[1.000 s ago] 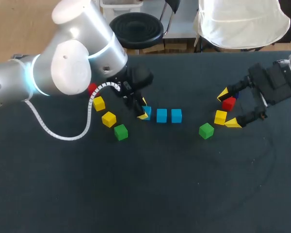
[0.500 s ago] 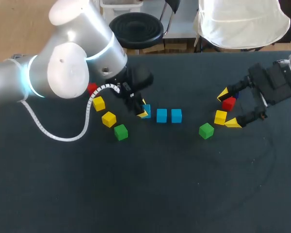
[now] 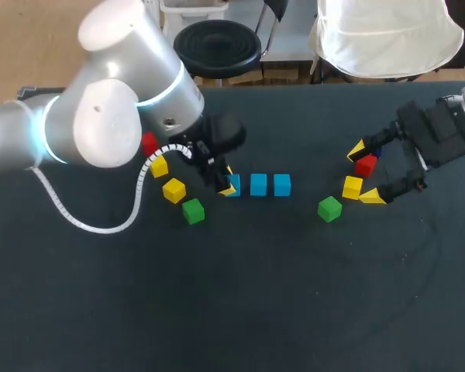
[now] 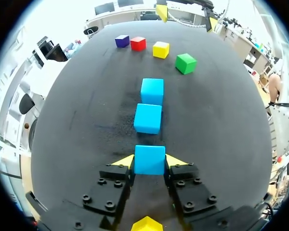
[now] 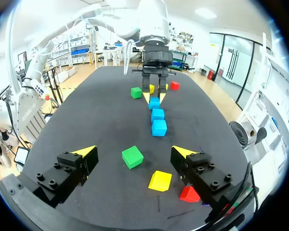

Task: Place the blue cubes, place green cubes on the blue cubes, place the yellow cubes on the green cubes, then place the red cubes on the yellow cubes, and place purple cube on the red cubes.

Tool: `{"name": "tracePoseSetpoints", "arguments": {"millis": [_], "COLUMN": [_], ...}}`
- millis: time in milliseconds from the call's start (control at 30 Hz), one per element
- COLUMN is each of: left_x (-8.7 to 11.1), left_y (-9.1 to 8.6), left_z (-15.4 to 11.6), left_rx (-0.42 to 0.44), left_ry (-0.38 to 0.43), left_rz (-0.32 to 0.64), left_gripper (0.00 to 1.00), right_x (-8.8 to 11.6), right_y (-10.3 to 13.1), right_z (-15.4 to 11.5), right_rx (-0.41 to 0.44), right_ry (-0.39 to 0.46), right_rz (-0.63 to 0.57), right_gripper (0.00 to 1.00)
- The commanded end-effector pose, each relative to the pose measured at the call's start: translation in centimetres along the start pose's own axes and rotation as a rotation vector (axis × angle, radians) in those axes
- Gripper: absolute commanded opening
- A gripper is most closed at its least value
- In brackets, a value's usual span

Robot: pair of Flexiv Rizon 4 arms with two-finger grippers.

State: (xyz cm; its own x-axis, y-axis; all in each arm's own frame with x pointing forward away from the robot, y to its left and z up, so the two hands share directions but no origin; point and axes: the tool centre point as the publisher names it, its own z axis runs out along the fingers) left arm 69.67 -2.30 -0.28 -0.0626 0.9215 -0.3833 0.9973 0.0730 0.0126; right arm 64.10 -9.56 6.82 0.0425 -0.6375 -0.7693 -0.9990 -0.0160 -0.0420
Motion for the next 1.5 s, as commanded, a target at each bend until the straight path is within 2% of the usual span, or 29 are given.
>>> {"name": "tracePoseSetpoints", "arguments": {"millis": [33, 467, 700, 967, 1500], "left_x": [-0.3, -0.5, -0.5, -0.5, -0.5], "left_y": [0.3, 0.4, -0.2, -0.7, -1.0], "left_z": [0.2, 0.4, -0.1, -0.2, -0.6], "left_rx": [0.007, 0.014, 0.015, 0.019, 0.011], "left_ry": [0.010, 0.016, 0.032, 0.079, 0.084], "left_rz": [-0.001, 0.016, 0.025, 0.008, -0.008], "left_gripper": [0.00, 0.00, 0.00, 0.00, 0.00], "right_x": [0.0, 0.0, 0.0, 0.0, 0.0], "right_y": [0.0, 0.0, 0.0, 0.0, 0.0], "right_z": [0.0, 0.0, 0.0, 0.0, 0.0], "right_rx": [0.000, 0.000, 0.000, 0.000, 0.000], "right_ry": [-0.002, -0.002, -0.002, -0.002, -0.002], "right_rz": [-0.001, -0.001, -0.001, -0.001, -0.001], "right_gripper": [1.00, 1.00, 1.00, 1.00, 1.00]}}
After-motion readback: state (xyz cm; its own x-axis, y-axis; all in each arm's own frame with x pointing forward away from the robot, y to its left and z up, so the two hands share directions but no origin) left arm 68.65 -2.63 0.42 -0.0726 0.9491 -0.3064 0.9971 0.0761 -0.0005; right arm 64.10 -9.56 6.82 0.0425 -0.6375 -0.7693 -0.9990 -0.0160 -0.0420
